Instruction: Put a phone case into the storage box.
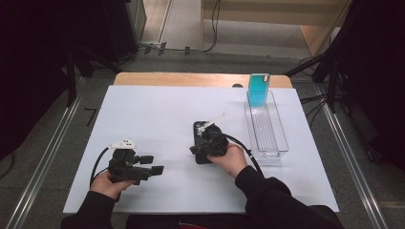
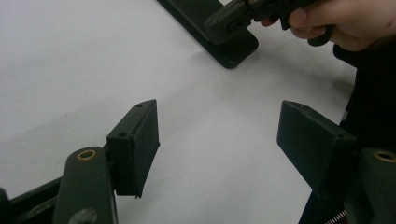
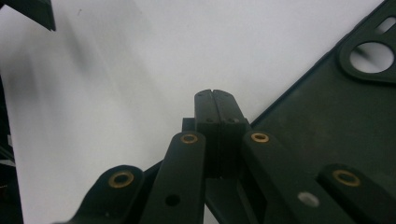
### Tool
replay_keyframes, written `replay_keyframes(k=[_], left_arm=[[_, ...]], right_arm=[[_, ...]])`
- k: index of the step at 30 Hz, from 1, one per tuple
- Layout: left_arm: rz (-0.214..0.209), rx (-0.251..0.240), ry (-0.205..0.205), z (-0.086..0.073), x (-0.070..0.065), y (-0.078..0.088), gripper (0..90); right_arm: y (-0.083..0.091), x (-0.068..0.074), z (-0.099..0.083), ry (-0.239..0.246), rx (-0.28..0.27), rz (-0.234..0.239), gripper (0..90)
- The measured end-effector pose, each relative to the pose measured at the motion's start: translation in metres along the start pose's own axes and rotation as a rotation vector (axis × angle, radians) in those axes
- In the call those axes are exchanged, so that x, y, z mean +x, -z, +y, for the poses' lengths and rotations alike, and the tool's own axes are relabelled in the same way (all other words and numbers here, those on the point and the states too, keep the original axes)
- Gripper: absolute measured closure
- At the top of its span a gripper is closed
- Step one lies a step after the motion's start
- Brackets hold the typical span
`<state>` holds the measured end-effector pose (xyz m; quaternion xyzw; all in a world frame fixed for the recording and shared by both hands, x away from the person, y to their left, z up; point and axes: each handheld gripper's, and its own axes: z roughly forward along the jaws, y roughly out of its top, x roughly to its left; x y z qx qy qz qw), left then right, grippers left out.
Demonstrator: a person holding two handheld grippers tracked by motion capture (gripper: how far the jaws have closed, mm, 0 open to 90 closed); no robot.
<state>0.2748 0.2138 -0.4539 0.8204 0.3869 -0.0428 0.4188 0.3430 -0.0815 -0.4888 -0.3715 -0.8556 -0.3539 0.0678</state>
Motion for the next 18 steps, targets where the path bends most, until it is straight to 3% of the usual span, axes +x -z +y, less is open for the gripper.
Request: replay_keyframes(k=[5,11,18], left_arm=[[0.007,-0.008,0.002,0.001,-0.001,0.0,29.8],[0.005,0.0,-0.002,0.002,0.0,-0.001,29.7],[-0.009,0.007,-0.01,0.006,0.001,-0.005,29.7]], right_arm=[[-0.009,0.001,-0.003,0.011,0.055,-0.02,87.3],[-0.008,0.005,-0.006,0.028,0.071,-0.046,87.3],[-0.001,0.0,-0.012,-0.001,0.074,-0.04,87.4]])
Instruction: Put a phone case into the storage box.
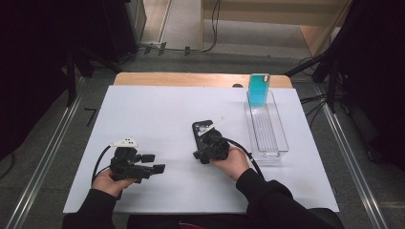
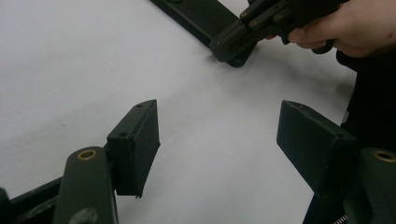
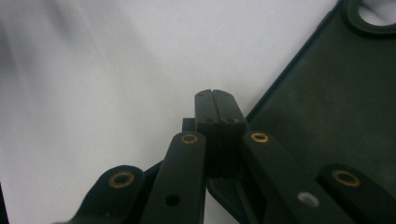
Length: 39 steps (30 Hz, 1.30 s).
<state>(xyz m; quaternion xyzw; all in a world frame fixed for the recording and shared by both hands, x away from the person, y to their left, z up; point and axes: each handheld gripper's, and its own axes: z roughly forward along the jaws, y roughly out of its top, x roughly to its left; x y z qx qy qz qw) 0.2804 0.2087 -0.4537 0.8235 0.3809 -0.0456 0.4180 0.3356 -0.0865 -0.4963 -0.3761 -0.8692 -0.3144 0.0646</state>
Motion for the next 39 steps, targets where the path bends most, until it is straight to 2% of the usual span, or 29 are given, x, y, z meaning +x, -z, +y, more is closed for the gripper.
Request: replay_keyframes(k=[13,15,16,17,19,23,28,32,37,39], left_arm=[[-0.02,0.028,-0.02,0.009,0.001,-0.011,29.7],[-0.023,0.029,-0.016,0.01,0.001,-0.013,29.8],[-0.026,0.032,-0.019,0.011,0.001,-0.014,29.7],[-0.029,0.035,-0.023,0.012,0.001,-0.014,29.7],[-0.035,0.034,-0.027,0.012,0.0,-0.015,29.7],[-0.037,0.038,-0.032,0.012,0.001,-0.016,29.7],[-0.046,0.013,-0.047,0.012,-0.001,-0.013,29.7],[-0.05,0.023,-0.047,0.009,-0.003,-0.013,29.7],[-0.067,0.012,-0.05,0.009,-0.006,-0.013,29.6],[-0.087,0.023,-0.02,0.009,-0.006,-0.013,29.7]], right_arm=[[0.016,-0.017,-0.016,-0.061,-0.006,-0.013,87.4],[0.016,-0.019,-0.018,-0.058,0.017,-0.047,87.4],[0.016,-0.021,-0.02,-0.058,0.009,-0.034,87.3],[0.017,-0.022,-0.02,-0.079,0.004,-0.021,87.2],[0.02,-0.022,-0.02,-0.078,-0.033,0.013,85.8],[0.037,-0.015,-0.019,-0.036,-0.09,0.021,75.8],[0.062,-0.012,-0.025,0.003,-0.131,0.037,54.4],[0.082,-0.011,-0.033,0.019,-0.173,0.046,40.5],[0.1,-0.012,-0.046,0.029,-0.214,0.045,33.9],[0.104,-0.013,-0.053,0.033,-0.219,0.055,28.8]])
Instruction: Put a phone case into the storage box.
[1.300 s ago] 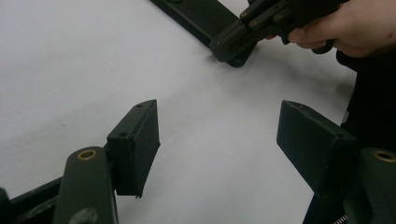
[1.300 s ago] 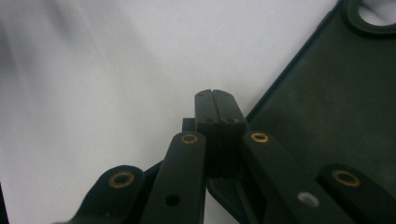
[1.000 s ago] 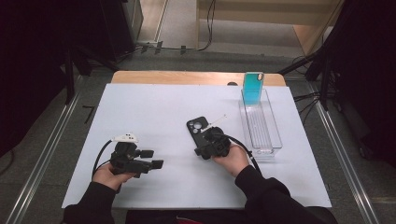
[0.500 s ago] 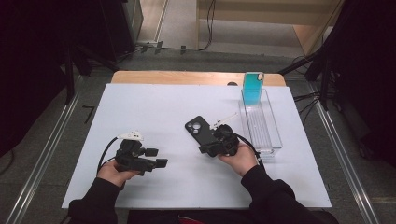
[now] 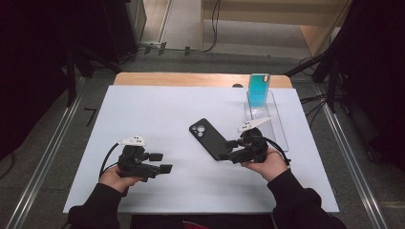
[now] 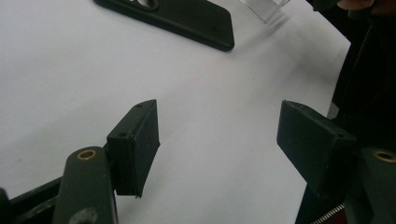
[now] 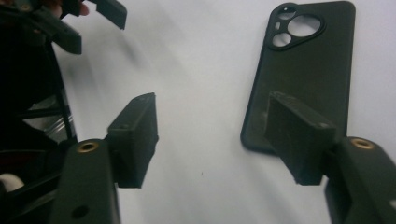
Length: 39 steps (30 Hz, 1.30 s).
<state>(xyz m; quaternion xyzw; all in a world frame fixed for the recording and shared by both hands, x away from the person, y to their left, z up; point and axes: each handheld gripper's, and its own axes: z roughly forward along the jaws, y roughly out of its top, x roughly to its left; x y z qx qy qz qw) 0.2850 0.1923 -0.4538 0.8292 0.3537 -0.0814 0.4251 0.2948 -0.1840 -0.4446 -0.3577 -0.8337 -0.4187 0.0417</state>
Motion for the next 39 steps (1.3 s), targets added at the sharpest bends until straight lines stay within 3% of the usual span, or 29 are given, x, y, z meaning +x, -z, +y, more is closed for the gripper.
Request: replay_keyframes(k=[2,3,8,16,21,25,29,35,39], left_arm=[[-0.017,0.009,0.036,0.0,0.0,0.0,29.8],[-0.02,0.008,0.035,0.0,-0.001,0.0,29.8],[0.013,0.006,-0.017,-0.004,-0.005,0.002,29.5],[0.02,-0.03,-0.063,-0.009,-0.009,0.006,29.5],[0.027,-0.037,-0.042,-0.014,-0.009,0.008,29.5],[0.044,-0.043,-0.052,-0.017,-0.009,0.009,29.5],[0.06,-0.075,-0.096,-0.019,-0.009,0.009,29.5],[0.04,-0.065,-0.084,-0.017,-0.009,0.006,29.5],[0.044,-0.065,-0.07,-0.017,-0.008,0.006,29.4]], right_arm=[[0.005,0.001,-0.006,-0.003,0.004,-0.008,28.1],[0.008,0.001,-0.009,0.008,0.01,-0.016,28.1],[0.02,0.003,-0.025,0.026,0.011,0.007,26.1],[0.032,-0.003,-0.048,-0.016,-0.005,0.033,20.7],[0.04,-0.006,-0.061,-0.004,-0.002,0.021,20.2],[0.039,-0.012,-0.07,0.013,0.031,0.003,20.2],[0.037,-0.015,-0.071,-0.011,0.048,0.005,20.2],[0.035,-0.013,-0.062,0.01,0.025,0.027,20.2],[0.036,-0.008,-0.053,0.023,0.002,0.015,20.0]])
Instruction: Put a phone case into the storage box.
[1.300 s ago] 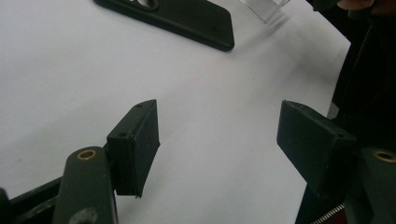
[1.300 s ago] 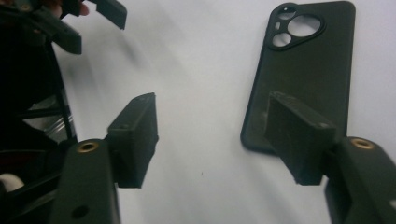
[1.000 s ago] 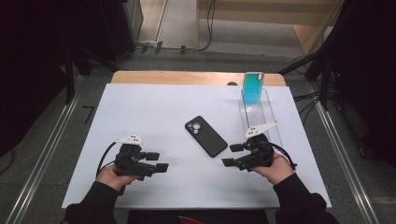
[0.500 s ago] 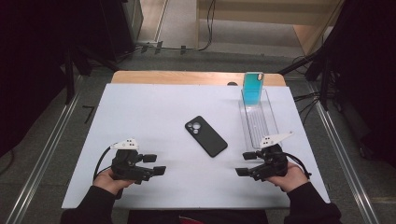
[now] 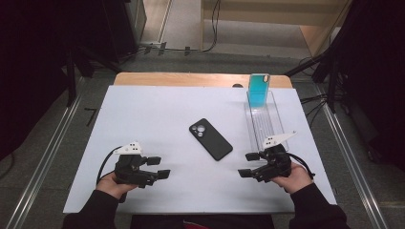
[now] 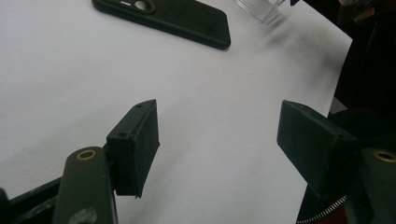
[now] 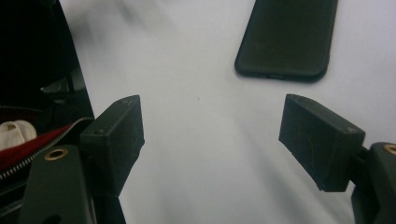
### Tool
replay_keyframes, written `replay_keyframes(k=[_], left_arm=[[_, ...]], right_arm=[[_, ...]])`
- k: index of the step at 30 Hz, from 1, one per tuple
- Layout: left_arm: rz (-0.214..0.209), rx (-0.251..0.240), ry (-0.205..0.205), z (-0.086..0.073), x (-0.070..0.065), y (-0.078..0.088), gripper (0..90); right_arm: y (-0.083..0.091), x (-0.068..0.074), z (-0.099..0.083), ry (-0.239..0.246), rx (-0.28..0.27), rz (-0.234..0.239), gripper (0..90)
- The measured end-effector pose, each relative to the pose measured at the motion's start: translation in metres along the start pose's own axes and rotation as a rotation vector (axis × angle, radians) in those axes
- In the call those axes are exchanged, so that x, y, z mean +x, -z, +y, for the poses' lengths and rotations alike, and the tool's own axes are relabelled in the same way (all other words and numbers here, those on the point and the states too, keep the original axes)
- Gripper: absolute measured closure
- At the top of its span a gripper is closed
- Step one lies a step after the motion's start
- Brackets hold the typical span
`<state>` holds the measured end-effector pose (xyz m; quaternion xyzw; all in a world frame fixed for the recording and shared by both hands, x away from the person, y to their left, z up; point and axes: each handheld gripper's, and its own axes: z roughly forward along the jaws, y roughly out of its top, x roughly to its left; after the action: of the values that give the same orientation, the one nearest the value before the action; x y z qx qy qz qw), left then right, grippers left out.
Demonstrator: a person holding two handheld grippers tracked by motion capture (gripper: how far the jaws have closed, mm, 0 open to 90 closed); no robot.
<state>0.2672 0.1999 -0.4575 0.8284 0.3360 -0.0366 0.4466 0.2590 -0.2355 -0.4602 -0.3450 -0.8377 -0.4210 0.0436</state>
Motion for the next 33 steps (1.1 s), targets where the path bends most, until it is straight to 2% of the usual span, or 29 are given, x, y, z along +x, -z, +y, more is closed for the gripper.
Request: replay_keyframes(k=[3,7,9,14,17,20,22,27,33], left_arm=[[-0.007,0.009,0.032,0.0,0.003,0.001,29.4],[-0.015,0.033,0.077,0.0,0.008,0.001,29.3],[-0.032,0.031,0.088,0.0,0.009,0.001,24.7],[-0.021,0.042,0.076,0.001,0.01,0.001,23.7],[-0.016,0.04,0.059,0.002,0.009,0.001,23.6],[-0.02,0.035,0.058,0.002,0.009,0.002,23.7],[-0.022,0.035,0.059,0.001,0.009,0.002,23.7],[-0.025,0.028,0.063,0.002,0.009,0.003,23.7],[-0.027,0.029,0.064,0.002,0.009,0.003,23.7]], right_arm=[[-0.001,0.003,0.007,-0.008,-0.019,-0.013,18.9],[-0.004,0.005,0.019,-0.028,-0.039,-0.068,18.9],[-0.005,0.005,0.024,-0.045,-0.044,-0.086,18.9],[-0.007,0.007,0.037,-0.043,-0.066,-0.138,18.9],[-0.011,0.008,0.044,-0.029,-0.059,-0.156,18.9],[-0.017,0.008,0.051,-0.034,-0.031,-0.174,19.6],[-0.02,0.008,0.056,-0.037,-0.032,-0.188,19.6],[-0.028,0.003,0.068,-0.053,-0.023,-0.194,19.4],[-0.039,0.0,0.077,-0.043,-0.016,-0.202,18.9]])
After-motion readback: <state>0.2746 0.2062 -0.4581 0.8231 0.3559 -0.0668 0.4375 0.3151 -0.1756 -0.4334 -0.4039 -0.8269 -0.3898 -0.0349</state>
